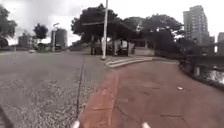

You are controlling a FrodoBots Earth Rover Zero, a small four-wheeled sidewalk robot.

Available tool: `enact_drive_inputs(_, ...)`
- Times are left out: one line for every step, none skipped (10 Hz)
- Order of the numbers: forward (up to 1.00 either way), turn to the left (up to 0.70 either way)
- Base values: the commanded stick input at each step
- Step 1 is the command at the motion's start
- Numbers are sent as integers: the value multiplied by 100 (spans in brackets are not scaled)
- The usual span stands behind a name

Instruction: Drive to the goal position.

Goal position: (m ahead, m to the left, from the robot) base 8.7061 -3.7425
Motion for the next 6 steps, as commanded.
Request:
enact_drive_inputs(70,0)
enact_drive_inputs(70,-16)
enact_drive_inputs(70,-27)
enact_drive_inputs(70,-27)
enact_drive_inputs(70,-27)
enact_drive_inputs(70,-27)
